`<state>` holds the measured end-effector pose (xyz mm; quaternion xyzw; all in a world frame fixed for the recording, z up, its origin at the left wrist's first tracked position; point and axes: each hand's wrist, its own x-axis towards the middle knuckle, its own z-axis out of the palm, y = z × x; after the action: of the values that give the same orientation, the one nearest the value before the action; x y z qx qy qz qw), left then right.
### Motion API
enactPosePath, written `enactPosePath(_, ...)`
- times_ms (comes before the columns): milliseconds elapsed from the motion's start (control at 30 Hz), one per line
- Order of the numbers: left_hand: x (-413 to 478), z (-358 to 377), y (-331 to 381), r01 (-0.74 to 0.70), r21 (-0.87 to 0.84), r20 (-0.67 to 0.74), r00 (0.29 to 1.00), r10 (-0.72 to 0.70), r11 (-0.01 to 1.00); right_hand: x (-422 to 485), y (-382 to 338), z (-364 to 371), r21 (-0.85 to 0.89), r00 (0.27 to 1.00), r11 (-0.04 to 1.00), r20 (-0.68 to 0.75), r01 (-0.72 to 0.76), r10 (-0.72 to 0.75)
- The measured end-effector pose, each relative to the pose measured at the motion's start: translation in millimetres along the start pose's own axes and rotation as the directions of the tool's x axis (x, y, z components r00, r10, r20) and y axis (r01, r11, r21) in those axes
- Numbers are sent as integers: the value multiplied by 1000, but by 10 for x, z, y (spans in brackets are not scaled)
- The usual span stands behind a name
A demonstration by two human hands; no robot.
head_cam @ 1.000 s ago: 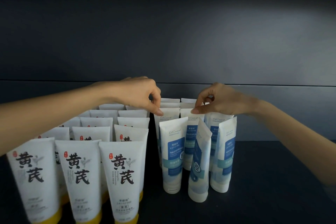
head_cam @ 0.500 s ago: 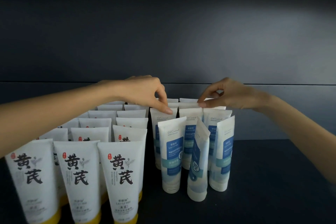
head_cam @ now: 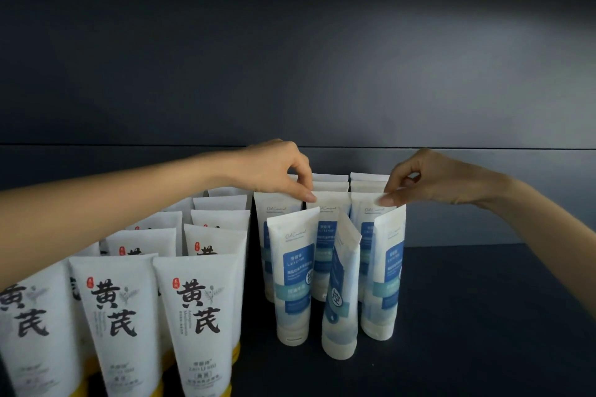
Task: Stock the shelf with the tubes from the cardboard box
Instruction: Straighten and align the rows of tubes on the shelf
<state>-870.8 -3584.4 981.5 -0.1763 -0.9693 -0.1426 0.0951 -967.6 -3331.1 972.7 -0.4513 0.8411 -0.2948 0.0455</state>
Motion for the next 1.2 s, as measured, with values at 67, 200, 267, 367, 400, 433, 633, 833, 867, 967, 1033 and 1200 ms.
enactPosePath(67,-10,13,-5,-2,-7,-5,1000,2,1000,8,19,12,18,999,1000,-37,12,-12)
enactPosePath(200,-15,24,-14,20,9,-23,1000,-20,1000,18,51,17,25,996,999,-74,46,-44)
enactPosePath(267,-13,29,-15,27,10,-29,999,-27,1000,12,74,10,14,994,999,-97,50,-49)
enactPosePath(367,-11,29,-11,26,-4,-37,999,-26,1000,-11,91,-1,20,992,998,-119,52,-49)
enactPosePath(400,-11,28,-7,21,-14,-36,999,-22,1000,-18,87,-2,25,992,998,-114,52,-48)
enactPosePath(433,-13,25,-2,16,-22,-34,999,-17,1000,-20,83,-3,30,993,998,-106,48,-44)
enactPosePath(633,17,81,27,44,-15,-55,998,-44,999,-11,77,0,56,996,998,-93,15,-10)
enactPosePath(833,52,139,33,48,-102,-92,994,-57,994,-2,82,7,55,995,998,-101,13,-7)
enactPosePath(867,53,144,31,46,-114,-95,994,-57,992,-1,87,7,56,995,998,-103,12,-7)
enactPosePath(967,73,153,26,53,-120,-103,993,-65,991,-1,98,5,57,995,998,-103,20,-14)
enactPosePath(1033,91,162,25,59,-105,-101,992,-70,993,-1,101,7,61,995,998,-102,22,-15)
enactPosePath(1200,102,150,29,67,-81,-81,994,-74,994,-6,106,16,73,994,997,-110,36,-28)
